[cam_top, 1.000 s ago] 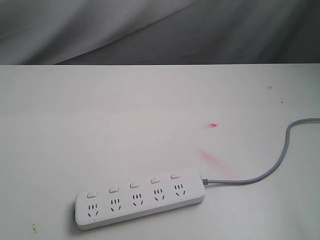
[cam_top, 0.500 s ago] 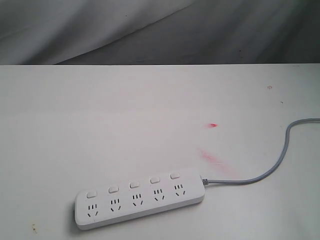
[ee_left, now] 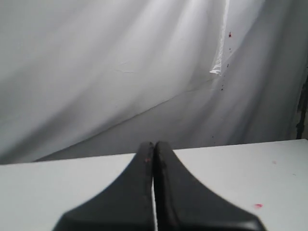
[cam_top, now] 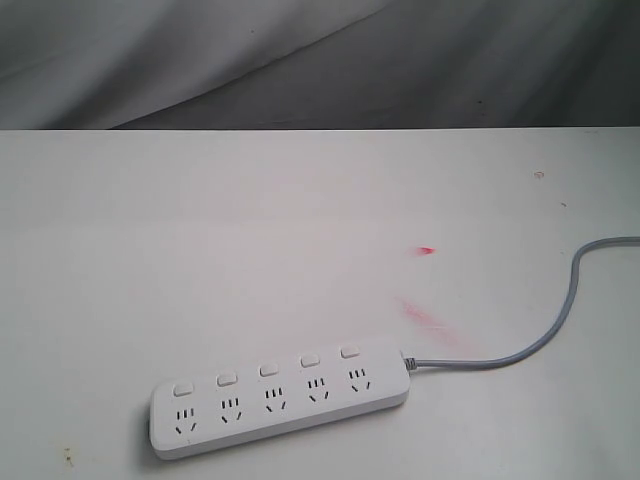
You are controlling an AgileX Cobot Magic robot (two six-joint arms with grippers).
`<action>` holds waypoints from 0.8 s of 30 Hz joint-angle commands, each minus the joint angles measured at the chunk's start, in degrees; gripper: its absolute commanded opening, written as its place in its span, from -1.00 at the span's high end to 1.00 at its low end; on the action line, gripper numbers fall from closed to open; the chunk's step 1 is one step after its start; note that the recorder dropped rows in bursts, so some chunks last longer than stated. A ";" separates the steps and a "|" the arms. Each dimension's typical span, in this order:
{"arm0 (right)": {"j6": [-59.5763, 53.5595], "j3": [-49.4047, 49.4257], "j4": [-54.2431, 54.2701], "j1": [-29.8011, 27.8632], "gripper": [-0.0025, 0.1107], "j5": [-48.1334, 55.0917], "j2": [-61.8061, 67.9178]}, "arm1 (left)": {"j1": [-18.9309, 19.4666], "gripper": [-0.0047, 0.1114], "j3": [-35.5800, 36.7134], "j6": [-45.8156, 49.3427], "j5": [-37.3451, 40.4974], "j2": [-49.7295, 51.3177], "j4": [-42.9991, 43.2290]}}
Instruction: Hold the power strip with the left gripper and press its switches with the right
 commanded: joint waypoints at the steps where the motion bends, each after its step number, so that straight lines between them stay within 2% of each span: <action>1: 0.02 -0.01 -0.54 -0.16 0.96 -0.20 -0.19 | -0.38 0.91 -9.84 12.89 0.80 10.74 -7.97; 4: 0.02 -0.01 -0.54 -0.16 0.96 -0.20 -0.19 | -0.38 0.91 -16.63 20.90 4.64 17.78 -10.81; 9: 0.02 -0.01 -0.54 -0.16 0.96 -0.20 -0.19 | -0.38 0.91 -23.48 27.98 9.26 25.50 -12.21; 19: 0.02 -0.01 -0.54 -0.16 0.96 -0.20 -0.19 | -0.09 0.91 -25.23 53.15 16.60 33.43 -26.23; 22: 0.02 -0.01 -0.54 -0.16 0.96 -0.20 -0.19 | 3.21 0.91 -25.23 60.97 19.19 36.21 -31.88; 24: 0.02 -0.01 -0.54 -0.16 0.96 -0.20 -0.19 | 7.73 0.91 -25.23 66.49 23.19 38.53 -36.18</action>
